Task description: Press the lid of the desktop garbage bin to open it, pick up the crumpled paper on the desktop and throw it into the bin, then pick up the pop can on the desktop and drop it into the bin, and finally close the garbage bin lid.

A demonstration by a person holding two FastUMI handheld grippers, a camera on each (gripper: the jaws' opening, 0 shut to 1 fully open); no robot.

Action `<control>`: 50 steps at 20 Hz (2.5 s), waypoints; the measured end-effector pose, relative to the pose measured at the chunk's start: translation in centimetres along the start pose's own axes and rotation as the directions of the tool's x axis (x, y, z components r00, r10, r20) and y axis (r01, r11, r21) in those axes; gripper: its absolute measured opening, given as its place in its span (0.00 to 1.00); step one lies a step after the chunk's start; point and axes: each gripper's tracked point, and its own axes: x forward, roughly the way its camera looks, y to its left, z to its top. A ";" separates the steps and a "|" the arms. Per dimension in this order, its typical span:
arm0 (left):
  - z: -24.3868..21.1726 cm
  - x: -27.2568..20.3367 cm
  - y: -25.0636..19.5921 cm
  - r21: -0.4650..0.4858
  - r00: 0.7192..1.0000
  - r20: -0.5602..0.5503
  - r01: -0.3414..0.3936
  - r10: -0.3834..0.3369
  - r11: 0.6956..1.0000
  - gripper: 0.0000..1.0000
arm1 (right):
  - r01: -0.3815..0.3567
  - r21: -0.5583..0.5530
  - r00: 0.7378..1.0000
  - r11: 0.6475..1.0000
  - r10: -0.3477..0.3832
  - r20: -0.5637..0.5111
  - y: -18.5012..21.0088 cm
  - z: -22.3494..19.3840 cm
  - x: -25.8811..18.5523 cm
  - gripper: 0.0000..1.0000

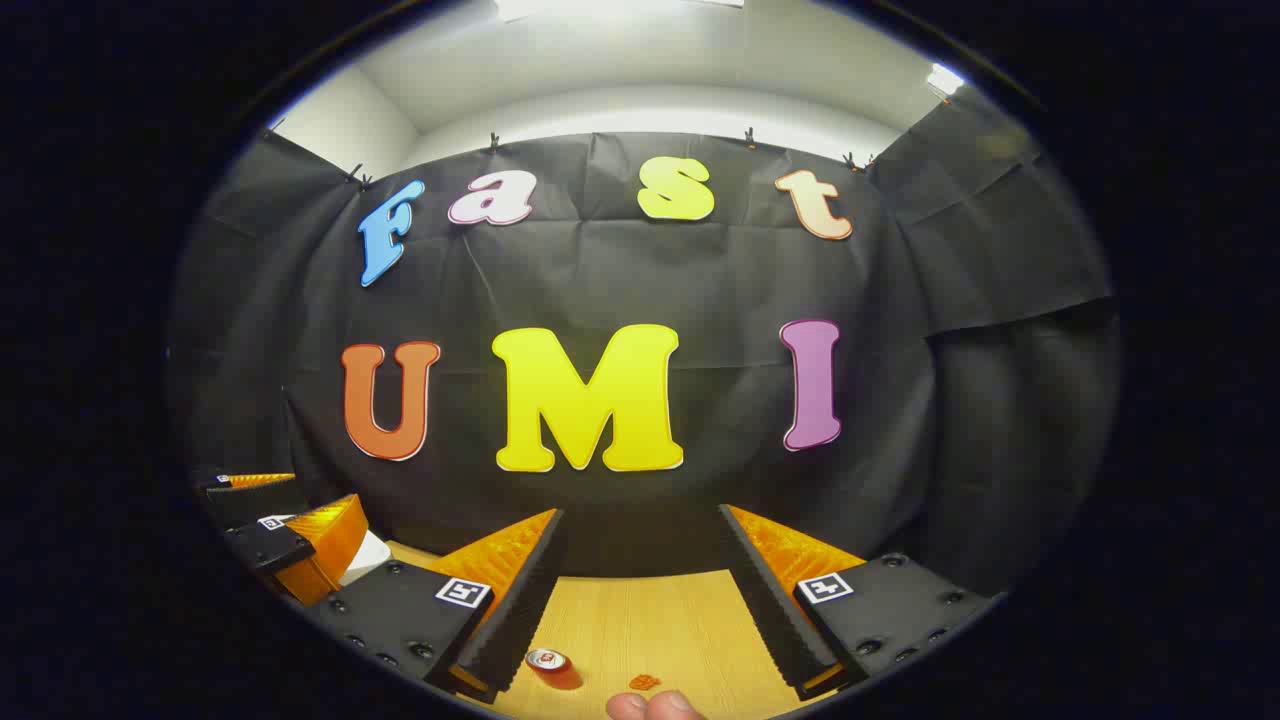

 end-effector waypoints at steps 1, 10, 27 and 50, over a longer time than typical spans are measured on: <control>0.1 0.1 0.0 -0.003 1.000 0.000 0.000 0.000 1.000 0.95 | -0.007 0.002 1.000 1.000 0.007 0.001 0.4 0.1 0.1 0.95; 0.2 0.0 1.2 0.004 0.999 0.001 -0.052 0.052 0.999 0.95 | -0.046 -0.015 0.999 0.999 0.046 0.002 1.7 0.1 0.3 0.95; 0.1 2.1 9.5 0.042 0.921 -0.001 -0.389 0.389 0.920 0.95 | -0.110 -0.028 0.992 0.993 0.108 -0.068 1.6 -1.2 0.6 0.95; -11.3 4.1 16.4 -0.003 0.712 -0.353 -0.650 0.608 0.760 0.14 | -0.194 -0.109 0.980 0.975 0.190 -0.051 1.3 -0.9 2.1 0.93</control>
